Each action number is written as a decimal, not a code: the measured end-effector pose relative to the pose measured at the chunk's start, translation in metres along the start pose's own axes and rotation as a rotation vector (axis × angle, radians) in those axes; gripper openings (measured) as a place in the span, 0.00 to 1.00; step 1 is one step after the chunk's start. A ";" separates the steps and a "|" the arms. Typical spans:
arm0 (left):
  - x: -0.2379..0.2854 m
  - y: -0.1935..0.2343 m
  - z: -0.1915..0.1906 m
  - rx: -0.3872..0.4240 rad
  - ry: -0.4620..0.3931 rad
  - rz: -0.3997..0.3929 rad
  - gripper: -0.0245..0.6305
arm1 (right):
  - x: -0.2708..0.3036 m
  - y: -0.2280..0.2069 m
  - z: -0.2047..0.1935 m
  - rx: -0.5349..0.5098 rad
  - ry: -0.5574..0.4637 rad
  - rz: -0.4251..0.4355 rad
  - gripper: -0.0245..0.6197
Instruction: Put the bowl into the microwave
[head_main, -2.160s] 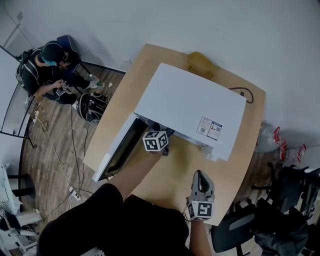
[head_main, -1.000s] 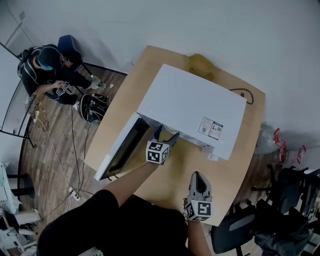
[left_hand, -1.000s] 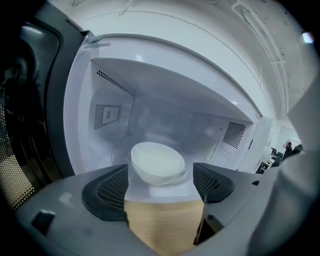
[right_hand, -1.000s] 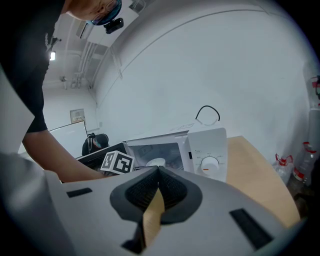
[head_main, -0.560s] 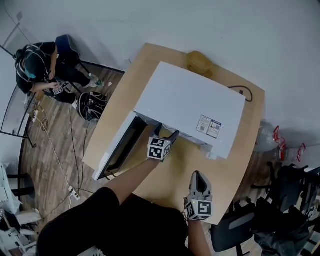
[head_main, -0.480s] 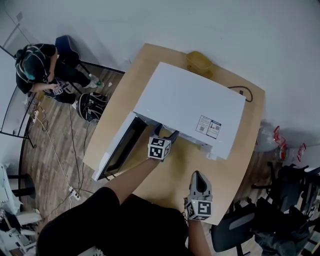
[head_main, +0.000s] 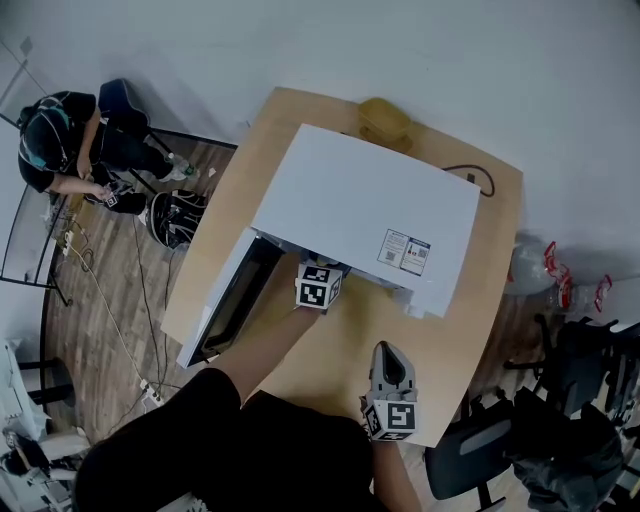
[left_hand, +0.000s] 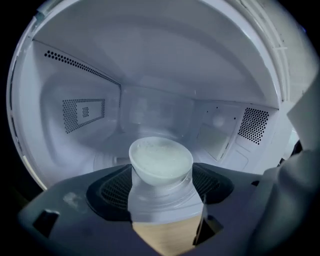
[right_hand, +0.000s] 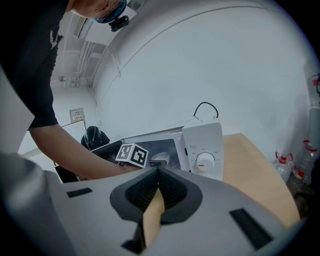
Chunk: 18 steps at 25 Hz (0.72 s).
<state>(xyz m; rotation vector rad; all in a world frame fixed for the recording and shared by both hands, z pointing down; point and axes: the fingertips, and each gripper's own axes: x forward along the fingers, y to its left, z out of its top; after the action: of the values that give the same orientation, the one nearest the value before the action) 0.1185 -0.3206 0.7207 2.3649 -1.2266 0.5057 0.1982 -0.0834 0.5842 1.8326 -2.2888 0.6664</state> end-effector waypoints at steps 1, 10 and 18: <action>0.003 -0.002 0.001 0.005 0.000 -0.004 0.60 | 0.000 -0.001 0.000 0.002 -0.001 -0.003 0.13; 0.020 -0.007 0.005 0.017 -0.004 -0.001 0.60 | -0.004 -0.012 -0.004 0.019 0.011 -0.021 0.13; 0.014 -0.011 -0.001 0.027 0.007 -0.012 0.60 | -0.011 -0.011 -0.010 0.021 0.023 -0.014 0.13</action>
<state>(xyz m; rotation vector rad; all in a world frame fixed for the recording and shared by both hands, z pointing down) 0.1355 -0.3241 0.7263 2.3900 -1.2094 0.5293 0.2100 -0.0708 0.5919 1.8387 -2.2607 0.7089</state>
